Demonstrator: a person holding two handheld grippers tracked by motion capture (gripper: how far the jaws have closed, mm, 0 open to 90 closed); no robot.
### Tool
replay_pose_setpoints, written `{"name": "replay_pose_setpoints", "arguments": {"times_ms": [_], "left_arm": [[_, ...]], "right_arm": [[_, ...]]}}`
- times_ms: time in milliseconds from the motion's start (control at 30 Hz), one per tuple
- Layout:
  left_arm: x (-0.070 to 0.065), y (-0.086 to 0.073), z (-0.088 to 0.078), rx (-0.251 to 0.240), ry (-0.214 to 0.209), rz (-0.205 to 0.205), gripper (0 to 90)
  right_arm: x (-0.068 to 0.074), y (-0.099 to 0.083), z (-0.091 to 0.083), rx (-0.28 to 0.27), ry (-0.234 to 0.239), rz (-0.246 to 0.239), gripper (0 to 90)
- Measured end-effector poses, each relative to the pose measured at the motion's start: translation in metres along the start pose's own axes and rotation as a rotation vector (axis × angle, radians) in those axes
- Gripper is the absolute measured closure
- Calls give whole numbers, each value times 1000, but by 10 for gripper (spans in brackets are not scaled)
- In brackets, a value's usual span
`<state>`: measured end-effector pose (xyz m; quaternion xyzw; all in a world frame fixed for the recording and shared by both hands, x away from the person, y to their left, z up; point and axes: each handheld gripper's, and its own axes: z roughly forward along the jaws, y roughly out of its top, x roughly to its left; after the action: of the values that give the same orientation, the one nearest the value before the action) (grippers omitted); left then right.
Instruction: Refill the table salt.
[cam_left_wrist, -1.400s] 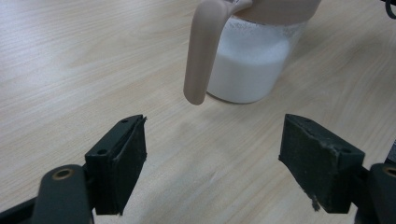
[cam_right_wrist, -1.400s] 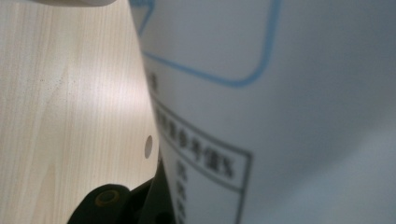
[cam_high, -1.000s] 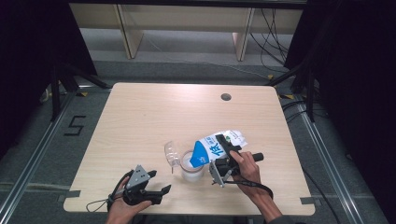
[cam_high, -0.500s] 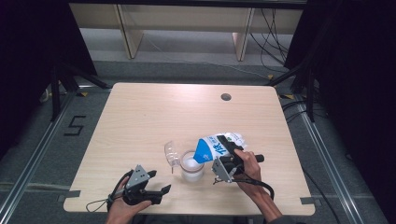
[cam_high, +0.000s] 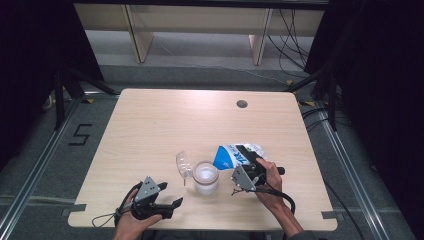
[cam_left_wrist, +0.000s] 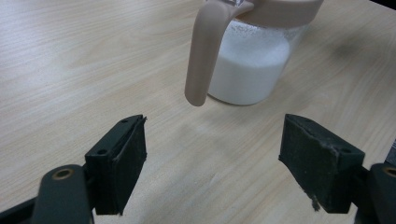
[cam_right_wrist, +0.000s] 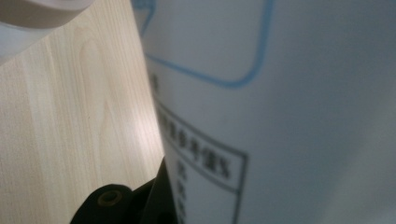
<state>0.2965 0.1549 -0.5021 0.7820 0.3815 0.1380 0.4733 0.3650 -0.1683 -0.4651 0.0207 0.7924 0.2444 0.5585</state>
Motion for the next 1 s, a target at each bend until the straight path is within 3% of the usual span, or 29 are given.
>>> {"name": "replay_pose_setpoints", "arguments": {"times_ms": [100, 567, 1000], "left_arm": [[0, 0, 0, 1, 0, 0, 222], [0, 0, 0, -5, -1, -7, 222], [1, 0, -1, 1, 5, -7, 222]], "right_arm": [[-1, -1, 1, -11, 0, 7, 807], [-9, -13, -1, -1, 29, 136, 811], [-15, -23, -1, -45, 61, 242, 813]]}}
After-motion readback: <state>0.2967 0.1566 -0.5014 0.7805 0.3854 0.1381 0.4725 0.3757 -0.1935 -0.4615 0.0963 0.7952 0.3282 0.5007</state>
